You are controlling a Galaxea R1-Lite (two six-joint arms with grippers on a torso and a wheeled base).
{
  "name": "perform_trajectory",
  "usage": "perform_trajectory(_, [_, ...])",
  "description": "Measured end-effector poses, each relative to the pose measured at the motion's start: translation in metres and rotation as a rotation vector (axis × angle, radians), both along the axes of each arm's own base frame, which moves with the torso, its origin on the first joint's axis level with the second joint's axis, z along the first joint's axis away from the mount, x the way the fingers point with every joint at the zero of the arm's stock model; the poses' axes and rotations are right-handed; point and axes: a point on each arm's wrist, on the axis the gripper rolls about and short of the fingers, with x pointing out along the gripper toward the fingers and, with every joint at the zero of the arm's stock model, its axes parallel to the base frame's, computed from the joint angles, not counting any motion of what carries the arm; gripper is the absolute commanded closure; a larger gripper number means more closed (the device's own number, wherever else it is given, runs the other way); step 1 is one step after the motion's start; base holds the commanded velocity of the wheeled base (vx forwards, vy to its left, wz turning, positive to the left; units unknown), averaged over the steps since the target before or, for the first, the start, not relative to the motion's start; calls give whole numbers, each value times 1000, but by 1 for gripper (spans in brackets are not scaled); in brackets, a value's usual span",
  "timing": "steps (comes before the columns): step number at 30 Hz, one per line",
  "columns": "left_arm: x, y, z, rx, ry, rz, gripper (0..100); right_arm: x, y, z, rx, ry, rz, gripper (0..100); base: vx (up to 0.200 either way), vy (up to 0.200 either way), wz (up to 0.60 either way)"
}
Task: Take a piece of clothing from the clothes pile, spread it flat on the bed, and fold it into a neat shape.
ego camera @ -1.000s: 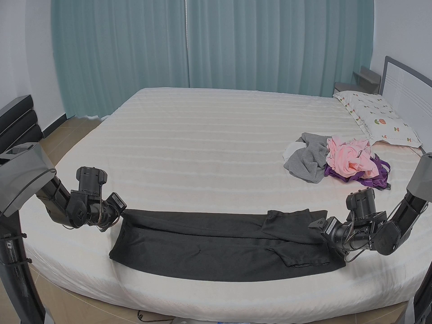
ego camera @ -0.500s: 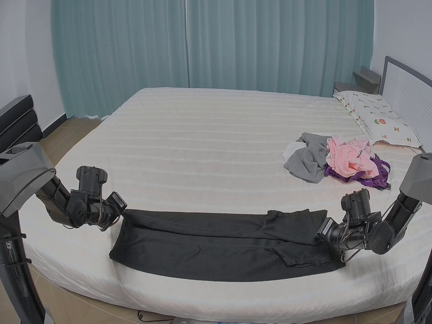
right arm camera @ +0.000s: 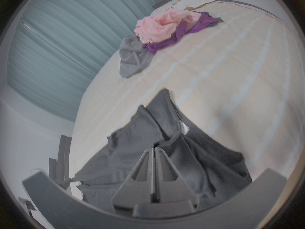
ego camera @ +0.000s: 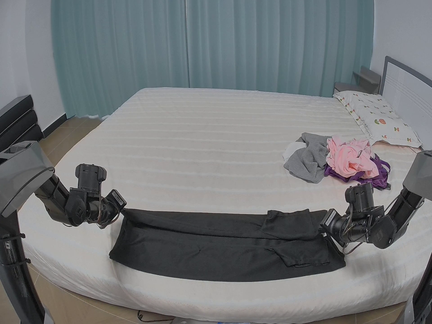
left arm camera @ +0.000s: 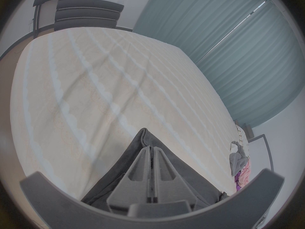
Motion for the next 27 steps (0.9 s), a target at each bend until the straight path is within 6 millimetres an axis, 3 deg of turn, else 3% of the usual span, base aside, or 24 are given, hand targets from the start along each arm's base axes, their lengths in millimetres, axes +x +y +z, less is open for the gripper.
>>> perform_trajectory(17, [29,7,32,24,-158,-1,100,74,-16,47,48,-272,-85,100,0,0,0])
perform_trajectory(27, [27,14,27,22,-139,19,100,93,-21,37,47,-307,-89,100,0,0,0])
